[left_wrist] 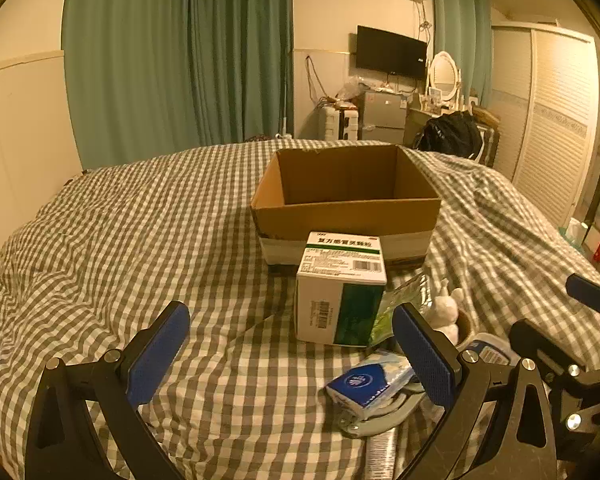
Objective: Organize objects
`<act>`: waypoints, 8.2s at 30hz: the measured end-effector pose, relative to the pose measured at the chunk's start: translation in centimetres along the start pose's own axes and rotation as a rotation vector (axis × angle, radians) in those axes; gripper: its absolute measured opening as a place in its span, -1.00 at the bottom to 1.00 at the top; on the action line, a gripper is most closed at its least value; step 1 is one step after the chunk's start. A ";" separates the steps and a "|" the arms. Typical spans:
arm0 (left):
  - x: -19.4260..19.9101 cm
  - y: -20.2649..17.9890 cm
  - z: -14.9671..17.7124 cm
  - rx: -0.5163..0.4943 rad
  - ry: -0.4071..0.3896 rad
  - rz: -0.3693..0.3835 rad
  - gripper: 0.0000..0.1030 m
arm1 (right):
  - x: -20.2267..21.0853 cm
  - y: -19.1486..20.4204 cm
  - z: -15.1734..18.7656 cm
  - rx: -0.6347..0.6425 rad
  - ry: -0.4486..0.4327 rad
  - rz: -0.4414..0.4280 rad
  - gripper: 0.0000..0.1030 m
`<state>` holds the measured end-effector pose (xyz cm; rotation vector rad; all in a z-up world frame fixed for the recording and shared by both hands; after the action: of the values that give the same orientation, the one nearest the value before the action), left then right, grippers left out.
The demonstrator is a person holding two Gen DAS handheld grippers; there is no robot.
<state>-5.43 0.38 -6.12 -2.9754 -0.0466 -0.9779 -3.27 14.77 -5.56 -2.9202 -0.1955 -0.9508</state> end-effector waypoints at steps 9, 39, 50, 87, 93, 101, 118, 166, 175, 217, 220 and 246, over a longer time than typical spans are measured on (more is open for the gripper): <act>0.3 0.2 0.0 0.003 -0.002 0.005 1.00 | 0.2 0.2 0.0 0.001 0.001 -0.008 0.99; 1.1 0.6 1.3 -0.006 0.031 0.012 1.00 | 1.3 1.1 0.1 0.027 0.011 -0.001 0.99; 2.4 1.0 1.6 -0.017 0.028 0.017 1.00 | 2.5 2.0 0.0 0.051 0.002 -0.002 0.99; -5.2 1.5 5.0 -0.037 0.183 0.074 1.00 | -10.9 1.1 6.0 0.229 0.450 0.055 1.00; -7.7 -0.6 3.4 -0.086 0.160 0.097 1.00 | -11.7 -0.2 4.4 0.141 0.393 -0.002 1.00; -11.2 -1.6 1.4 -0.064 0.144 0.122 1.00 | -11.5 -0.6 3.8 0.088 0.343 -0.050 0.99; -11.5 -1.8 -0.1 -0.088 0.114 0.139 0.69 | -10.7 -0.7 3.7 0.062 0.291 -0.071 0.81; -9.1 3.2 2.3 0.078 0.092 0.148 0.72 | -12.5 -0.1 6.3 0.002 0.383 0.180 0.68; -7.5 2.4 1.9 0.048 0.075 0.137 0.56 | -9.3 0.9 4.7 -0.005 0.258 0.078 0.31; -16.2 1.5 -15.2 -0.015 -0.020 0.123 0.56 | -23.1 -0.8 -18.6 0.128 0.048 -0.048 0.27; -16.8 0.5 -15.5 -0.058 -0.042 0.116 0.56 | -24.5 -1.1 -17.8 0.119 0.062 -0.073 0.27; -2.9 0.1 -15.3 -0.094 -0.052 0.094 1.00 | -2.2 -0.3 -18.5 0.148 -0.115 -0.077 0.82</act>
<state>-16.85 -0.05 4.52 -3.0554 0.1412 -0.9177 -15.78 13.03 8.08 -2.8503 -0.3705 -0.7432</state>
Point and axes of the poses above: each gripper's, at about its wrist camera, not at the fingertips, and x roughly against the way its jaws point, y to its left, z to its underside, the point moved 5 cm from there along -x, roughly the way its jaws point, and after that the axes turned 1 degree about x, right-handed, at the moved point
